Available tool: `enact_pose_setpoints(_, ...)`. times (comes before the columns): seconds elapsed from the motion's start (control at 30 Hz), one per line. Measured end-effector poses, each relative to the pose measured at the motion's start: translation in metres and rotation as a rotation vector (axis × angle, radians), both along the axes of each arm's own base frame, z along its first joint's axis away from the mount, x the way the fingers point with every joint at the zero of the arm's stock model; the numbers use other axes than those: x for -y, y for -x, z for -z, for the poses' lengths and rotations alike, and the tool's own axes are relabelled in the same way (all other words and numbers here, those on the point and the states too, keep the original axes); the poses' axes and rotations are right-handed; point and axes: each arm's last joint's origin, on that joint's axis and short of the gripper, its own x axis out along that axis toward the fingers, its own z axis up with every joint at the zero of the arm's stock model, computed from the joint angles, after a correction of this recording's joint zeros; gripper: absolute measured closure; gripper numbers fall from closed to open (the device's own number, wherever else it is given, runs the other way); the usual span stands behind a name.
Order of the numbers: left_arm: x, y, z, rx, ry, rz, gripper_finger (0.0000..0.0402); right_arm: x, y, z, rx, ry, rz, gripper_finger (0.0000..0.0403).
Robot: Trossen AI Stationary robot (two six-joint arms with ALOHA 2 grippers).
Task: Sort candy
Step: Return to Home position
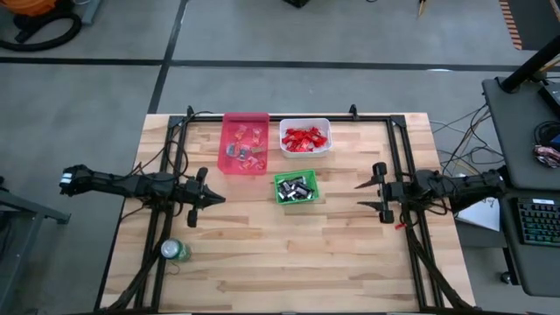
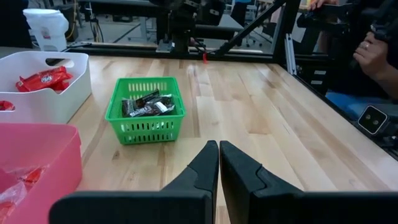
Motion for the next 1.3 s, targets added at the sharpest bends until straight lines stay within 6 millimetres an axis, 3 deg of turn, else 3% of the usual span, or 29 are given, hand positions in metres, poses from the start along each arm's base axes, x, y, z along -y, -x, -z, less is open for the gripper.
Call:
enact_pose_setpoints(0.17, 0.0, 0.0, 0.0, 0.0, 0.0, 0.0, 0.0402, -0.0003, 0.0, -0.0001, 0.008, 0.05, -0.012, 0.0197)
enact_pose_setpoints(0.67, 0.0, -0.0001, 0.0001, -0.001, 0.0, -0.001, 0.0402, -0.0007, -0.0007, -0.0007, -0.028, -0.067, -0.022, 0.0197)
enact_pose_setpoints(1.3, 0.0, -0.0002, 0.0003, -0.003, -0.001, -0.001, 0.0402, -0.0007, -0.0006, -0.0017, -0.024, -0.069, -0.022, 0.0197)
